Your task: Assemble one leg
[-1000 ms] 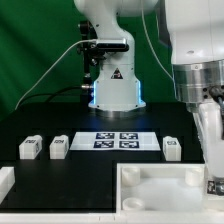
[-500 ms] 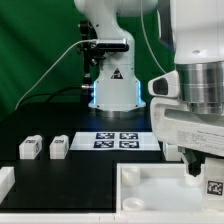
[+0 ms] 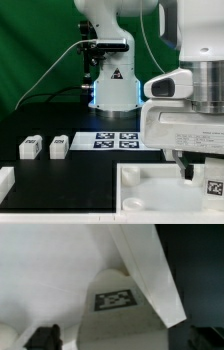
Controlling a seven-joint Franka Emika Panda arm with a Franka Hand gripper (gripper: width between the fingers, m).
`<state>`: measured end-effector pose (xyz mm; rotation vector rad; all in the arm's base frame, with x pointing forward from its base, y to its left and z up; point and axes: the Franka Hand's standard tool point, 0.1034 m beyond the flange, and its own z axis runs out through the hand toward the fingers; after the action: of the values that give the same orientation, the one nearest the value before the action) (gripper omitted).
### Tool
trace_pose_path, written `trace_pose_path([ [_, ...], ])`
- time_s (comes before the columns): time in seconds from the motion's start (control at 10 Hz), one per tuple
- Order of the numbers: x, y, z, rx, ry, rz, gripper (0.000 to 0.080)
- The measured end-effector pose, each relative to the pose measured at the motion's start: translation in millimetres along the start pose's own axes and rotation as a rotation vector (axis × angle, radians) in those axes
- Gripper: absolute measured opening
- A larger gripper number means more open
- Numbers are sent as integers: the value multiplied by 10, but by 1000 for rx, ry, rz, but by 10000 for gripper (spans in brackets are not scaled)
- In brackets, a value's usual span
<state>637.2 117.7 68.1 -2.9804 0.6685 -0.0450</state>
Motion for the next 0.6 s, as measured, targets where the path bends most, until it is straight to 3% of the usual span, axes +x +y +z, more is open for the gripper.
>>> trace_pose_path([
  [0.1,-4,-6,0,3,-2,41,536],
  [0.2,-9,-5,3,4,-4,156,353],
  [0.3,-7,11,6,1,-5,265,297],
  [0.6,-28,1,-19,-25,-12,899,296],
])
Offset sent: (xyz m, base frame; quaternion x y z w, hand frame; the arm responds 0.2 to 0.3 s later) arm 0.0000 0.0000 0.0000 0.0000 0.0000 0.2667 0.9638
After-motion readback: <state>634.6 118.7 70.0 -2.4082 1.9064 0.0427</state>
